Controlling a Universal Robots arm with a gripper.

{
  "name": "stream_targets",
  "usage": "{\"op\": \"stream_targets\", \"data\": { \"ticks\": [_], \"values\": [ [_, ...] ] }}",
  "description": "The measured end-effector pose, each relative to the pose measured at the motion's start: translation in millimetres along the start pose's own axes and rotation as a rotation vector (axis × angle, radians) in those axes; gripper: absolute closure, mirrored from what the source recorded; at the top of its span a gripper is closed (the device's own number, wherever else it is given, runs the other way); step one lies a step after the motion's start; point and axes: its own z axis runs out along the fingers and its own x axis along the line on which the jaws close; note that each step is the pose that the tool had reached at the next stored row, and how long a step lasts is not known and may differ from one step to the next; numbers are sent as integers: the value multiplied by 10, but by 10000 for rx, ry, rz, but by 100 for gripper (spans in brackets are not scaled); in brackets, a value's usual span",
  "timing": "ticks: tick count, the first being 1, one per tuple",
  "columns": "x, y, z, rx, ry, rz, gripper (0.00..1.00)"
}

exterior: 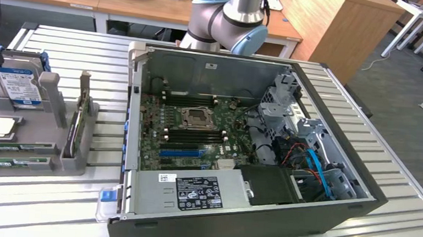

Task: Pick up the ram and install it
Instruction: 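Pick up the ram and move it above insertion slot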

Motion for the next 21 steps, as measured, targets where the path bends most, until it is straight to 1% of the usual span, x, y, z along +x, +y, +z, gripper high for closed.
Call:
{"op": "stream_targets", "data": {
  "ticks": [6, 11, 13, 21],
  "values": [
    [0, 0, 0, 1, -1, 48, 89],
    [-1, 0, 5, 11, -20, 525, 89],
    [0, 0, 5, 12, -23, 627, 89],
    [0, 0, 11, 14, -25, 633, 89]
  ]
}}
